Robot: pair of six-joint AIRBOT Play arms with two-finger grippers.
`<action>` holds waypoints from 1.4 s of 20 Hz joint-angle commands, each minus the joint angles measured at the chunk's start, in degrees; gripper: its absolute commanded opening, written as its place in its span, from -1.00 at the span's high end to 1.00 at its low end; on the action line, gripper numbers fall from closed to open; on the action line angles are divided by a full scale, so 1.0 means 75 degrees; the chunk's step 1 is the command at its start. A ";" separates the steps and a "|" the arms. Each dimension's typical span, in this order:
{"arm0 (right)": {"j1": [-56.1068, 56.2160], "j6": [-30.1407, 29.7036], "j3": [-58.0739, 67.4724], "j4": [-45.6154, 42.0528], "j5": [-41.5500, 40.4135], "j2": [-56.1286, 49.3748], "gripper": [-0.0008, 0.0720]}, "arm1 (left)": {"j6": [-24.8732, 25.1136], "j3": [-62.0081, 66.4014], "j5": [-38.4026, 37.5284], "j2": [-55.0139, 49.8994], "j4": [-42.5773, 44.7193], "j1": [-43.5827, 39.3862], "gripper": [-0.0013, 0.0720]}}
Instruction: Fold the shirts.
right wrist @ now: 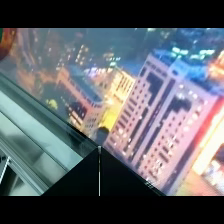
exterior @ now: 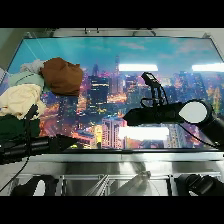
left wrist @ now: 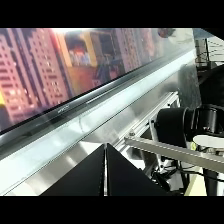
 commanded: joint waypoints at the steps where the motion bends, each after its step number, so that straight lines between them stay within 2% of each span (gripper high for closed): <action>1: 0.0009 0.0006 -0.0003 0.0003 0.0000 -0.0006 0.91 | 0.0000 -0.0003 0.0000 0.0006 0.0003 0.0006 0.92; 14: 0.0009 0.0006 -0.0003 0.0064 -0.0280 -0.0006 0.91 | 0.0000 -0.0003 0.0122 0.0006 -0.0009 0.0006 0.91; 18: -0.0003 0.0003 -0.0003 0.0114 -0.0385 -0.0189 0.91 | -0.0050 0.0023 0.1419 0.0006 -0.0050 0.0009 0.92; 20: -0.0204 0.0003 0.0006 0.0114 -0.0653 -0.0356 0.91 | -0.0434 0.0568 0.2451 -0.0233 0.0679 0.0213 0.92; 21: -0.0472 0.0003 0.0044 0.0087 -0.0723 -0.0446 0.86 | -0.0568 0.1075 0.2838 -0.0603 0.1244 0.0466 0.92; 22: -0.0857 0.0006 0.0087 0.0032 -0.0711 -0.0516 0.38 | -0.0571 0.1696 0.3066 -0.1119 0.1722 0.0825 0.91; 23: -0.1274 0.0003 0.0099 -0.0020 -0.0711 -0.0560 -0.06 | -0.0562 0.2241 0.3101 -0.1664 0.1888 0.1192 0.37; 24: -0.1789 0.0003 0.0099 -0.0032 -0.0691 -0.0589 -0.11 | -0.0475 0.2766 0.3273 -0.2288 0.1883 0.1580 -0.36; 25: -0.2305 0.0003 0.0099 -0.0032 -0.0618 -0.0609 -0.11 | -0.0385 0.3244 0.3424 -0.2952 0.1888 0.1909 -0.97; 28: -0.3832 -0.0003 0.0096 -0.0035 -0.0178 -0.0662 -0.11 | -0.0367 0.4348 0.3407 -0.5123 0.1886 0.2352 -0.97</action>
